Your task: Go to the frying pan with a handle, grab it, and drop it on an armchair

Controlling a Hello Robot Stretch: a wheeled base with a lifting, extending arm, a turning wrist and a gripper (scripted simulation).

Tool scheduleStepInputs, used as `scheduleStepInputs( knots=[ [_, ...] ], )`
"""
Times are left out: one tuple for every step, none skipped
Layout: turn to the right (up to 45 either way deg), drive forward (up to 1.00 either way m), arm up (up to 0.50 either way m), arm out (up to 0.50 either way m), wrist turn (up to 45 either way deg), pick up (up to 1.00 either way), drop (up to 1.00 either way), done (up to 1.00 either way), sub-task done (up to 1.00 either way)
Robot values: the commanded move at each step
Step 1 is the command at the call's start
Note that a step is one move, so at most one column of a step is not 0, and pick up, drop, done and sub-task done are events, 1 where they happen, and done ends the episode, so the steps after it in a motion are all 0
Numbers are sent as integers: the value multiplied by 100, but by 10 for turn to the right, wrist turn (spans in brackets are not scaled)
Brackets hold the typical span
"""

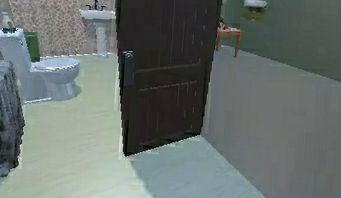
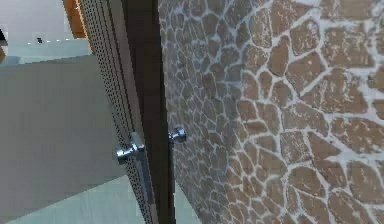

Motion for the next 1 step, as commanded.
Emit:
scheduleStepInputs(
  knots=[
    [-30,0,0,0,0,0,0,0,0]
  ],
)
